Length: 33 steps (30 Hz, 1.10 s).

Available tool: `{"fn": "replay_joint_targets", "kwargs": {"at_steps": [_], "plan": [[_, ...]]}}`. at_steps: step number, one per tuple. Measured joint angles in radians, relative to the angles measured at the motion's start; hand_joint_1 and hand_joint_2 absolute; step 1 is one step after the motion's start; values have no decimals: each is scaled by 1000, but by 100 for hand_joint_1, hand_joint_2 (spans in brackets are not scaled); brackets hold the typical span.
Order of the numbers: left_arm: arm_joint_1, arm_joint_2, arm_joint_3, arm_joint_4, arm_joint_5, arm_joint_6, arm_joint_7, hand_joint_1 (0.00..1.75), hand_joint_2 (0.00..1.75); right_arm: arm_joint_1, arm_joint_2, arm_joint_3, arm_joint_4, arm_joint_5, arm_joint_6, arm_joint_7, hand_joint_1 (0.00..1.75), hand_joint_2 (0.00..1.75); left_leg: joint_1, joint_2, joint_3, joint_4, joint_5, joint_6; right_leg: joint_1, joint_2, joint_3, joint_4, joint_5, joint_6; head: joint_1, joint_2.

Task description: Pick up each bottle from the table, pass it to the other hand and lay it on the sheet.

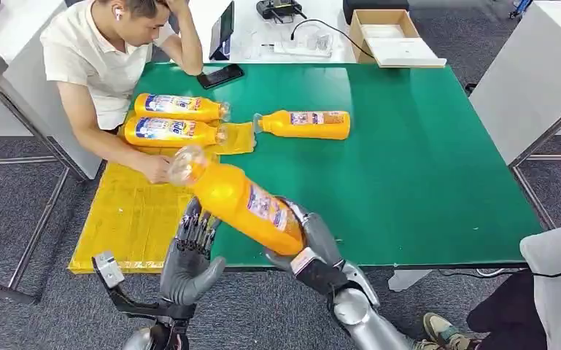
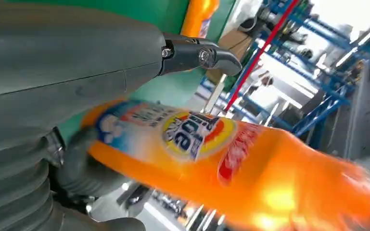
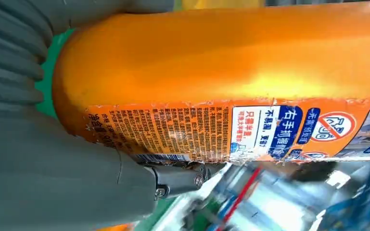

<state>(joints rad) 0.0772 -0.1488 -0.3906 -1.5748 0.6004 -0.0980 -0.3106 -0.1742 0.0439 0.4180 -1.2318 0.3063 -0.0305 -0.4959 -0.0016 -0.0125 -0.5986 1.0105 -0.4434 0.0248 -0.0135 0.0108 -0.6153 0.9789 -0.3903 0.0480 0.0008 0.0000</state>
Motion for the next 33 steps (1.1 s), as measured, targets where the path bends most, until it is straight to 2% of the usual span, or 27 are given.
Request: {"fn": "replay_joint_targets", "kwargs": {"at_steps": [7, 12, 13, 14, 17, 18, 21, 22, 33], "plan": [[-30, -10, -8, 30, 10, -18, 7, 0, 175, -5, 29, 130, 48, 57, 11, -32, 175, 175, 0, 0, 0, 0, 0, 0, 0, 0, 0, 0, 0, 0, 0, 0], [-32, -11, -9, 40, 8, -20, -1, 0, 175, -18, 34, 166, 84, 58, 10, -32, 175, 175, 0, -1, 0, 0, 0, 0, 0, 0, 0, 0, 0, 0, 0, 0], [-32, -11, -8, 41, 9, -22, -6, 65, 175, -23, 34, 171, 93, 56, 10, -32, 175, 175, 0, 0, 0, 0, 0, 0, 0, 0, 0, 0, 0, 0, 0, 0], [-31, -11, -7, 42, 9, -26, -9, 175, 175, -27, 34, 174, 99, 56, 10, -34, 112, 175, 0, 0, 0, 0, 0, 0, 0, 0, 0, 0, 0, 0, 0, 0], [-28, -11, -1, 42, 19, -41, -28, 175, 175, -42, 34, 187, 119, 56, 12, -40, 112, 175, 0, 0, 0, 0, 0, 0, 0, 0, 0, 0, 0, 0, 0, 0], [-27, -11, 3, 42, 23, -50, -37, 175, 175, -44, 34, 192, 124, 55, 13, -41, 0, 175, 0, 0, 0, 0, 0, 0, 0, 0, 0, 0, 0, 0, 0, 0], [-24, -14, 12, 42, 32, -61, -46, 175, 175, -50, 35, 200, 135, 53, 15, -42, 0, 175, 0, 0, 0, 0, 0, 0, 0, 0, 0, 0, 0, 0, 0, 0], [-24, -16, 14, 42, 33, -61, -48, 175, 175, -50, 36, 205, 139, 53, 15, -42, 0, 0, 0, 0, 0, 0, 0, 0, 0, 0, 0, 0, 0, 0, 0, 0], [-14, -24, 43, 41, 28, -66, -70, 175, 175, -24, 34, 209, 162, 57, 5, -26, 0, 0, 0, 0, 0, 0, 0, 0, 0, 0, -1, 0, 0, 0, 0, 0]]}}
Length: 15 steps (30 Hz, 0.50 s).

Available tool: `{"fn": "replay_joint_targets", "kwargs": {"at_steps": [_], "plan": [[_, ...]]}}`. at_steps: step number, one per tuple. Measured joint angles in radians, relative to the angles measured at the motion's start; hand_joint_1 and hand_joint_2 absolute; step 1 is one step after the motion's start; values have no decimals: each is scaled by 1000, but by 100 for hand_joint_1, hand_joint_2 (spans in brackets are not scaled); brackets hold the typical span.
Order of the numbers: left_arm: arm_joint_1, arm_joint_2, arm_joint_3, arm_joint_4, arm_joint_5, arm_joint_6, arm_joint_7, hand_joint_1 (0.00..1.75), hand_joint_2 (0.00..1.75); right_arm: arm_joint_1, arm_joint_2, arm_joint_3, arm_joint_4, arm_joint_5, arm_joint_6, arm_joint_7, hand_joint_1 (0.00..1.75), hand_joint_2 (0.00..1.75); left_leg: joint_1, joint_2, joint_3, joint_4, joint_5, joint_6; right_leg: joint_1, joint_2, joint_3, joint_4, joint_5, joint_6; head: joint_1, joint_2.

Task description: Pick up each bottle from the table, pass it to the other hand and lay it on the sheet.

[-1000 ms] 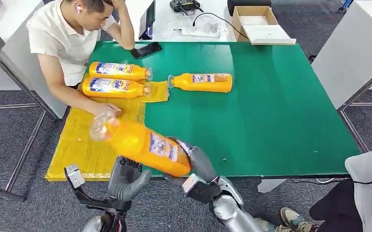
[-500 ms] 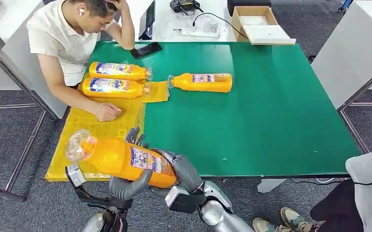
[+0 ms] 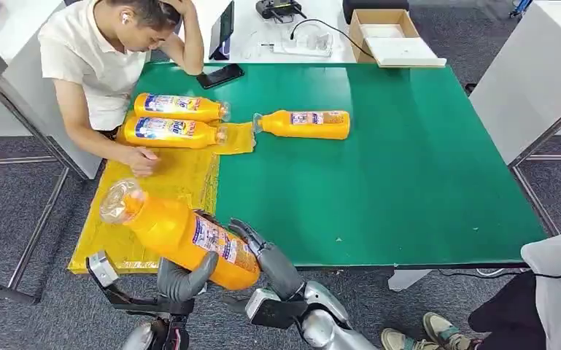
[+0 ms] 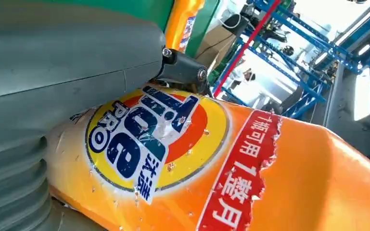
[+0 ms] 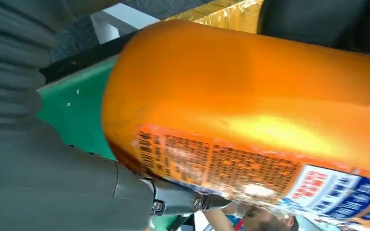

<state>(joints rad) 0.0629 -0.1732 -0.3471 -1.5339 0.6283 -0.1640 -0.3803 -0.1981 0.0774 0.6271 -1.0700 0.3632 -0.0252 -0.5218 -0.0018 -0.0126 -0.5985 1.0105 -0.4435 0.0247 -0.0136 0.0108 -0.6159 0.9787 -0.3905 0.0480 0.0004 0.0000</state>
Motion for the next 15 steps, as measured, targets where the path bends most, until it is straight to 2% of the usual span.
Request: {"fn": "replay_joint_targets", "kwargs": {"at_steps": [6, 11, 15], "plan": [[2, 0, 20, -2, -8, 0, -11, 175, 175, 42, -6, -16, 1, -13, -42, 1, 0, 0, 0, 0, 0, 0, 0, 0, 0, 0, 0, 0, 0, 0, 0, 0], [1, 11, 105, -2, -42, 20, -18, 175, 175, 127, -9, -72, -24, -40, -131, -19, 0, 0, 0, 0, 0, 0, 0, 0, 0, 0, 0, 0, 0, 0, 0, 0], [1, 36, 208, -2, -244, 146, -54, 175, 175, 192, -15, -145, -83, -70, -201, -24, 0, 0, 0, 0, 0, 0, 0, 0, 0, 0, 0, 0, 0, 0, 0, 0]]}}
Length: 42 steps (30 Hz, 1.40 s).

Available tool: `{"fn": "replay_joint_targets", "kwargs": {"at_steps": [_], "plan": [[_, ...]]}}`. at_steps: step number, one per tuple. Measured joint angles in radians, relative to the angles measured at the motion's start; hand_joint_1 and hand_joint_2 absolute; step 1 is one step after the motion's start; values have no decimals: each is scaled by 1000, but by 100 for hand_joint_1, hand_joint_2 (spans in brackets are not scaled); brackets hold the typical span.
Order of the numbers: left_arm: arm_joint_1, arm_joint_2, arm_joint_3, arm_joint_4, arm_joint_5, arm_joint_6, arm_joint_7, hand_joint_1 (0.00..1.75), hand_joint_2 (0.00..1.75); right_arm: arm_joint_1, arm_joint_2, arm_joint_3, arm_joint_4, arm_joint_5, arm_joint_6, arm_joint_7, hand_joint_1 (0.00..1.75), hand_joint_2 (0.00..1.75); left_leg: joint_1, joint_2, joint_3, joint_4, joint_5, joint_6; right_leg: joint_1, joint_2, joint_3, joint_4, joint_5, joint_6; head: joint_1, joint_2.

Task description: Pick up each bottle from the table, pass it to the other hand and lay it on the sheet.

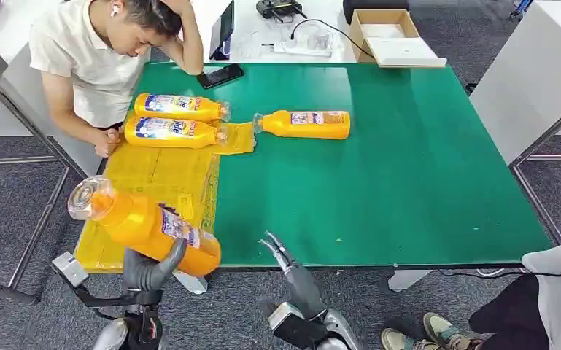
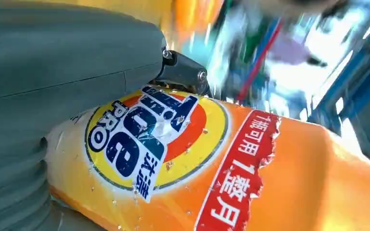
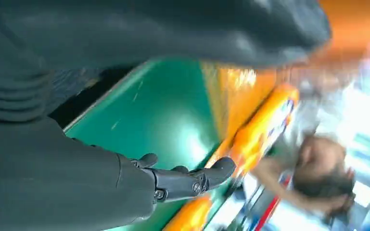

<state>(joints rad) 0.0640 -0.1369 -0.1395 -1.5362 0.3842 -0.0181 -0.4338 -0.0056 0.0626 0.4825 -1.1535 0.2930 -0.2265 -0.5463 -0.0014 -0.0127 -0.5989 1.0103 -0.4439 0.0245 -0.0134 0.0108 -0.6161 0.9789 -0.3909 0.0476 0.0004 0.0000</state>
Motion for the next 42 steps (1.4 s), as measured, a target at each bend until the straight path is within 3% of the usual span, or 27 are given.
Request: {"fn": "replay_joint_targets", "kwargs": {"at_steps": [2, 6, 11, 12, 17, 23, 29, 34, 35, 36, 37, 38, 39, 42], "plan": [[-3, 14, 47, 0, -217, 159, -73, 175, 175, 30, -4, -46, -39, -10, -35, -3, 0, 0, 0, 0, 0, 0, 0, 0, 0, 0, 0, 0, 0, 0, 0, 0], [-26, 42, 115, 0, -421, 299, -126, 175, 175, 65, -5, -144, -86, -23, -99, -10, 0, 0, 0, -1, 0, 0, 0, 0, 0, 0, 1, 0, 0, 0, 0, 0], [-82, 85, 126, 38, -749, 491, -107, 168, 175, 69, 23, -258, -105, -47, -153, -31, 0, 0, 0, -1, 1, 0, 1, 0, 0, 0, 1, 0, 0, 0, 0, 0], [-89, 92, 126, 49, -791, 516, -101, 173, 175, 69, 30, -270, -107, -51, -155, -33, 0, 0, 0, -1, 1, 0, 1, 0, 0, 0, 1, 0, 1, 0, 0, 0], [-137, 118, 125, 123, -911, 584, -69, 171, 175, 69, 56, -313, -108, -64, -157, -34, 0, 0, 0, 1, 1, 0, 1, 0, 0, 0, 0, 0, 1, 0, 0, 0], [-319, 149, 69, 478, -1296, 643, 102, 175, 175, 57, 81, -303, -85, -51, -139, -16, 0, 0, 0, 2, 1, 0, 2, 0, 0, 0, 0, 0, 1, 0, 0, 0], [-490, 150, 28, 839, -1365, 647, 189, 175, 175, 27, 82, -296, -23, -45, -131, -7, 0, 0, 0, 2, 1, 0, 2, -1, 0, 0, 1, 1, 2, 0, 0, 0], [-553, 156, 5, 950, -1401, 646, 222, 175, 175, 16, 82, -296, 0, -45, -123, -1, 0, 0, 0, 1, 1, 0, 2, -1, 0, 0, 1, 0, 1, 0, 0, 0], [-563, 156, 3, 964, -1402, 642, 228, 164, 175, 15, 82, -296, 5, -45, -120, 2, 0, 0, 0, 1, 1, 0, 2, -1, 0, 0, 1, 0, 1, 0, 0, 0], [-570, 156, 2, 975, -1402, 636, 231, 113, 175, 14, 82, -296, 9, -45, -118, 3, 0, 0, 0, 1, 1, 0, 2, -1, 0, 0, 1, 0, 1, 0, 0, 0], [-577, 156, 1, 987, -1402, 631, 232, 45, 175, 14, 82, -296, 14, -46, -115, 4, 0, 0, 0, 1, 1, 0, 2, -1, 0, 0, 1, 1, 1, 0, 0, 0], [-582, 156, -1, 996, -1402, 625, 232, 23, 175, 13, 82, -296, 17, -46, -115, 4, 0, 0, 0, 1, 2, 0, 2, -1, 0, 0, 2, 1, 1, 0, 0, 0], [-586, 156, -2, 1002, -1399, 619, 232, 12, 175, 12, 82, -296, 21, -47, -115, 4, 0, 0, 0, 1, 2, 0, 2, -1, 0, 0, 2, 1, 1, -1, 0, 0], [-598, 155, -3, 1017, -1376, 558, 214, 12, 175, 10, 82, -296, 30, -47, -108, 4, 0, 0, 0, 0, 5, 0, 3, -1, 0, 0, 4, 1, 1, -1, 0, 0]]}}
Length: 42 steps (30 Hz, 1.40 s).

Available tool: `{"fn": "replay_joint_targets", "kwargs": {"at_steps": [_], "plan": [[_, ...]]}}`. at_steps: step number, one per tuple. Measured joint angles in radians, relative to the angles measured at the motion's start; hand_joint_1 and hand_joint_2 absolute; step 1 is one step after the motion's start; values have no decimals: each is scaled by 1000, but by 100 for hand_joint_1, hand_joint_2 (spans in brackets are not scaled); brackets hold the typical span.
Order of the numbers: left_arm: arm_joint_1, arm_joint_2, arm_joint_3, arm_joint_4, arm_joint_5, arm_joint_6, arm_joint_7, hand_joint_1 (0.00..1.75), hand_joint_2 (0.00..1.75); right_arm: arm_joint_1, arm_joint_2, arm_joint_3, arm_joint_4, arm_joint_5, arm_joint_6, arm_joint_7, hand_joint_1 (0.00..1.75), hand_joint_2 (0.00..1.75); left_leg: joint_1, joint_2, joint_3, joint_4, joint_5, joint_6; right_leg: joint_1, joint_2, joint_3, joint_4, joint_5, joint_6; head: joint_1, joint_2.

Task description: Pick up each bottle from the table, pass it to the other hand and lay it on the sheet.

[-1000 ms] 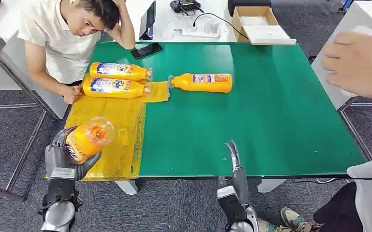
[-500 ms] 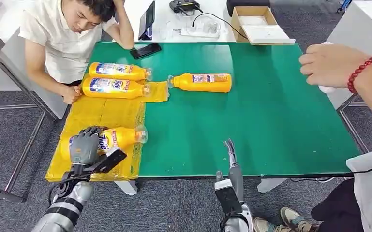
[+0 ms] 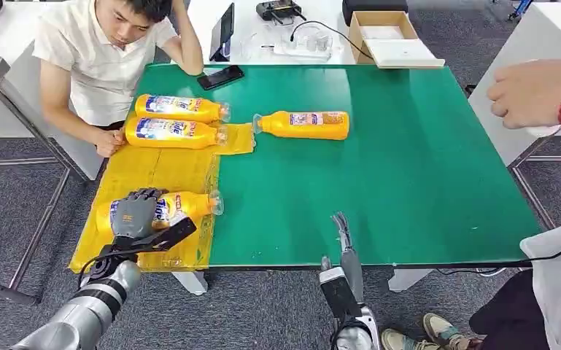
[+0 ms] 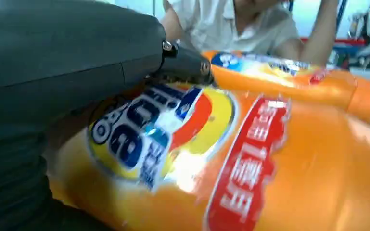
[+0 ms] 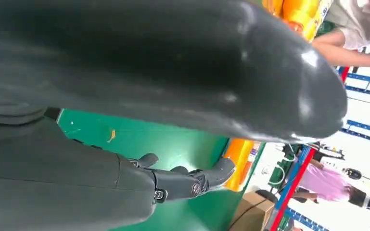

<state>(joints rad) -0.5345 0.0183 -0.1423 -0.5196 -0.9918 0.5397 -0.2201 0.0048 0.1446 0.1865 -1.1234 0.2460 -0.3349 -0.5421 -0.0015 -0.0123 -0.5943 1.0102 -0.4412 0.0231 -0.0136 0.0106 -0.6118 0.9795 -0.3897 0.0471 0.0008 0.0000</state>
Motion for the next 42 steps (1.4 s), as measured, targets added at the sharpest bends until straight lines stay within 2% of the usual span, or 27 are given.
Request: {"fn": "replay_joint_targets", "kwargs": {"at_steps": [1, 2, 10, 14, 17, 24, 28, 31, 37, 39, 42], "plan": [[-5, 0, 0, 1, 9, -42, -6, 12, 175, 0, 0, 0, 3, 0, 4, 0, 0, 0, 0, 0, 1, 0, 0, 0, 0, 0, 1, 0, 0, 0, 0, 0], [-11, 0, 0, 3, 13, -81, -8, 0, 175, -1, 0, 0, 5, 0, 6, 1, 0, 0, 0, -1, 2, 0, 0, 0, 0, 0, 2, 0, 0, 0, 0, 0], [-42, 0, -14, 5, 31, -237, 6, 0, 175, -9, 0, -6, 26, 15, 11, 5, 0, 0, 0, -6, 7, 0, 1, 0, 0, -5, 9, 0, 0, 0, 0, 0], [-38, -1, -40, -31, 92, -364, -64, 0, 175, -19, 1, -16, 37, 26, 19, 3, 0, 0, -1, -8, 8, 0, 0, 0, -1, -6, 11, 0, -1, 0, 0, 0], [-11, 2, -68, -87, 152, -395, -116, 0, 175, -24, 2, -24, 45, 36, 21, -3, 0, 0, -1, -9, 8, 0, 1, 0, 0, -6, 11, 0, -1, 0, 0, 0], [170, 0, -115, -381, 347, -334, -222, 0, 175, -18, -5, -30, 47, 69, 16, -11, 0, 0, -1, -4, 4, 0, 1, 0, 0, -5, 5, 0, 0, 1, 0, 0], [215, 1, -126, -473, 358, -327, -221, 0, 175, -13, -9, -32, 44, 74, 14, -14, 0, 0, -1, -5, 0, 0, 1, 0, 0, -5, 1, 0, 0, 1, 0, 0], [280, 2, -134, -600, 425, -292, -280, 0, 175, -10, -10, -35, 42, 78, 14, -15, 0, 0, 0, -4, -2, 0, 0, 0, 0, -5, -1, 0, 0, 1, 0, 0], [390, -24, -135, -819, 525, -136, -358, 0, 175, -4, -10, -35, 41, 93, 8, -15, 0, 0, 0, -5, -5, 0, 0, 0, 0, -5, -3, 0, -1, 1, 0, 0], [425, -41, -135, -896, 617, -113, -391, 0, 175, -4, -10, -35, 41, 112, -16, -17, 0, 0, 0, -5, -5, 0, 0, 0, 0, -5, -3, 0, -1, 1, 0, 0], [469, -61, -135, -1000, 763, -124, -419, 0, 175, -5, -28, -16, 34, 261, -160, -42, 0, 0, -1, -5, -5, 0, 0, 0, 0, -5, -3, 0, -1, 1, 0, 0]]}}
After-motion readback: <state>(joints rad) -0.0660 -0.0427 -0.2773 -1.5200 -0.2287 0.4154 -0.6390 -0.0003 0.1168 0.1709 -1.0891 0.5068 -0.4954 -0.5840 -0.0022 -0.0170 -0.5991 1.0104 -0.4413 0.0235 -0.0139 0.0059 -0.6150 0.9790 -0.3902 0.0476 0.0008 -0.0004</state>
